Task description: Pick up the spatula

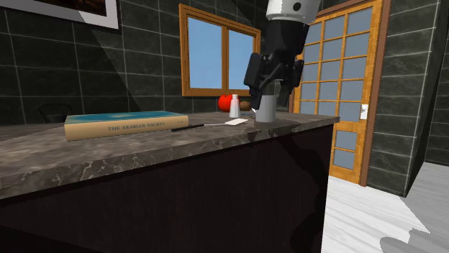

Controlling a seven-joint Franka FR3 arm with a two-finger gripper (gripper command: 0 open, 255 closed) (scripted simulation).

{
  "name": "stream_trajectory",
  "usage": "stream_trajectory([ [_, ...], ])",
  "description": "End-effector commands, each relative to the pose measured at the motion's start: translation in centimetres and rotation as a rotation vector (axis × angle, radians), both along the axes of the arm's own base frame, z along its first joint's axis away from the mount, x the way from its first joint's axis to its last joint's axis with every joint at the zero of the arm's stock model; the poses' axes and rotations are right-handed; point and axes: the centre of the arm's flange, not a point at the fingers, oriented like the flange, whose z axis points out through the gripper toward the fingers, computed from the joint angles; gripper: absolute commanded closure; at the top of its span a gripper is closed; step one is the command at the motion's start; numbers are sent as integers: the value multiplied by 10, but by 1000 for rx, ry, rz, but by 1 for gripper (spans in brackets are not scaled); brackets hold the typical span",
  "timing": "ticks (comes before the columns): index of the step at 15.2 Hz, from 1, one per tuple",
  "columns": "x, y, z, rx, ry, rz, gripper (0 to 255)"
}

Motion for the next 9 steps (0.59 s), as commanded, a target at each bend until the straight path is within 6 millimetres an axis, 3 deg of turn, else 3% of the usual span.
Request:
stream_trajectory([
  [1,0,0,0,0,0,0,0],
  [5,39,-47,0,-20,37,288,0],
  [9,90,-81,-1,-40,73,575,0],
])
